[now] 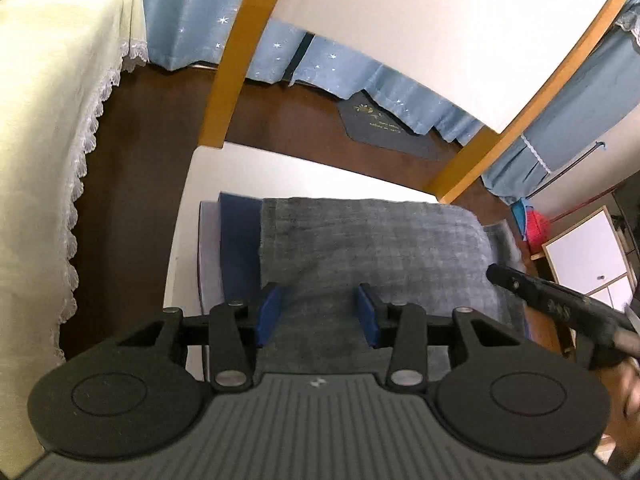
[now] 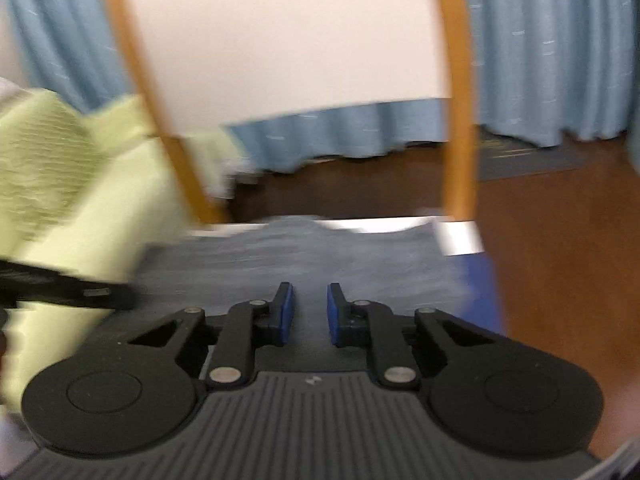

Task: Fold clothes
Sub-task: 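Lower the shorts onto the navy clothes stack and open the left gripper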

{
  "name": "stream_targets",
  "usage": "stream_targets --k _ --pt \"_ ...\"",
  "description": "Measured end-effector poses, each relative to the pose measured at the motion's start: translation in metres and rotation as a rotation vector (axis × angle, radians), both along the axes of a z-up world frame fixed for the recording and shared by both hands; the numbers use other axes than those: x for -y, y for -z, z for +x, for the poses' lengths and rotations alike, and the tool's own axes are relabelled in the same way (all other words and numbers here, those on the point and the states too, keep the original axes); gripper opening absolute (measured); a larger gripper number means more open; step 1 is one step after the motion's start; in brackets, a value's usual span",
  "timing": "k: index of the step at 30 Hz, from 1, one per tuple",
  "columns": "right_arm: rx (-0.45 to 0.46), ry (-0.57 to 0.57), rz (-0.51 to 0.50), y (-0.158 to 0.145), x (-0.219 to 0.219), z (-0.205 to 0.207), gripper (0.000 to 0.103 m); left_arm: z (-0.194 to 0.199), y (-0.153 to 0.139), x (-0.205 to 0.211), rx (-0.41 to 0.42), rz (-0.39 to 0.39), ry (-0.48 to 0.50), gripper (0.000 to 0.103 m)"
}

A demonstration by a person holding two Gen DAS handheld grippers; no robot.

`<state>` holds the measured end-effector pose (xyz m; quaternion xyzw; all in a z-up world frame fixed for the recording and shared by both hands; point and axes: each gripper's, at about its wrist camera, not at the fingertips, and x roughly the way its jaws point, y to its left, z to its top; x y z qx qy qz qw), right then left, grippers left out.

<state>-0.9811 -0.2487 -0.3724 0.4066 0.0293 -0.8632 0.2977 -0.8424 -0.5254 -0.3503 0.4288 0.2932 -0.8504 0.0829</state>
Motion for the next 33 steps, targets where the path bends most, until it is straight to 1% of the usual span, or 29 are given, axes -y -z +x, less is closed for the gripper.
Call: stream_targets --k 1,2,3,4,5,7,8,9,10,11,12,13,14,16,18,20,22,23,24,26,28,29,30,32,33 --pt "0.009 0.030 -0.002 -0.002 -0.008 -0.006 0.002 0.001 -0.005 -0.002 -0.010 -0.011 -0.008 0.047" --pt "0.018 0.061 -0.005 -0.004 -0.016 -0.012 0.002 0.003 -0.013 -0.003 -0.032 -0.029 -0.010 0.047" --pt "0.005 0.074 -0.001 -0.008 -0.019 -0.013 0.008 0.003 -0.020 -0.003 -0.059 -0.037 -0.008 0.047" --pt "-0.035 0.088 -0.001 -0.017 -0.022 -0.012 0.013 0.002 -0.026 -0.003 -0.086 -0.038 -0.002 0.048" --pt "-0.047 0.090 -0.025 -0.023 -0.023 -0.013 0.013 -0.004 -0.029 -0.003 -0.101 -0.033 0.011 0.048" --pt "-0.019 0.040 -0.086 -0.024 -0.017 -0.018 0.013 -0.016 -0.024 -0.005 -0.078 -0.038 0.035 0.048" --pt "-0.010 0.001 -0.090 -0.021 -0.010 -0.021 0.012 -0.024 -0.018 -0.005 -0.053 -0.040 0.046 0.048" --pt "-0.005 -0.021 -0.078 -0.018 -0.006 -0.023 0.012 -0.028 -0.012 -0.004 -0.035 -0.039 0.047 0.048" --pt "0.009 -0.029 -0.036 -0.010 0.000 -0.028 0.011 -0.029 -0.007 -0.001 -0.020 -0.034 0.032 0.048" --pt "0.019 -0.002 0.010 -0.004 -0.001 -0.033 0.008 -0.028 -0.005 0.006 -0.015 -0.020 0.001 0.048" --pt "0.012 0.043 0.028 -0.004 -0.008 -0.036 0.003 -0.023 -0.009 0.012 -0.035 -0.011 -0.031 0.048" --pt "0.000 0.090 0.038 -0.006 -0.015 -0.037 0.012 -0.017 -0.017 0.015 -0.058 -0.021 -0.049 0.048" --pt "-0.012 0.138 0.049 -0.008 -0.022 -0.039 0.016 -0.010 -0.024 0.014 -0.077 -0.032 -0.049 0.048" --pt "-0.048 0.150 0.000 -0.022 -0.037 -0.028 0.016 0.003 -0.037 0.009 -0.103 -0.046 -0.037 0.048" --pt "-0.066 0.114 -0.034 -0.033 -0.043 -0.010 0.016 0.021 -0.049 -0.007 -0.115 -0.056 0.000 0.048" --pt "-0.044 -0.010 -0.089 -0.043 -0.038 0.026 0.017 0.038 -0.054 -0.032 -0.109 -0.065 0.051 0.048" --pt "-0.002 -0.104 -0.104 -0.040 -0.027 0.050 0.017 0.052 -0.050 -0.053 -0.092 -0.071 0.092 0.048" --pt "0.028 -0.163 -0.107 -0.037 -0.022 0.067 0.017 0.058 -0.044 -0.062 -0.075 -0.079 0.110 0.048" --pt "0.045 -0.196 -0.103 -0.036 -0.019 0.076 0.017 0.062 -0.038 -0.067 -0.054 -0.089 0.120 0.048" --pt "0.072 -0.276 -0.059 -0.022 -0.009 0.096 0.016 0.066 -0.021 -0.070 -0.011 -0.121 0.137 0.048" --pt "0.074 -0.303 -0.005 -0.009 -0.008 0.100 0.009 0.067 -0.011 -0.066 -0.004 -0.160 0.170 0.047" --pt "0.068 -0.307 0.031 -0.001 -0.010 0.097 0.001 0.067 -0.011 -0.064 0.000 -0.174 0.194 0.046" --pt "0.062 -0.311 0.066 0.006 -0.012 0.094 0.000 0.066 -0.012 -0.064 0.004 -0.191 0.216 0.046" --pt "0.061 -0.323 0.081 0.001 -0.015 0.092 0.000 0.067 -0.021 -0.067 0.028 -0.271 0.264 0.043" --pt "0.062 -0.330 0.085 -0.004 -0.016 0.092 0.000 0.069 -0.025 -0.069 0.041 -0.297 0.281 0.042"
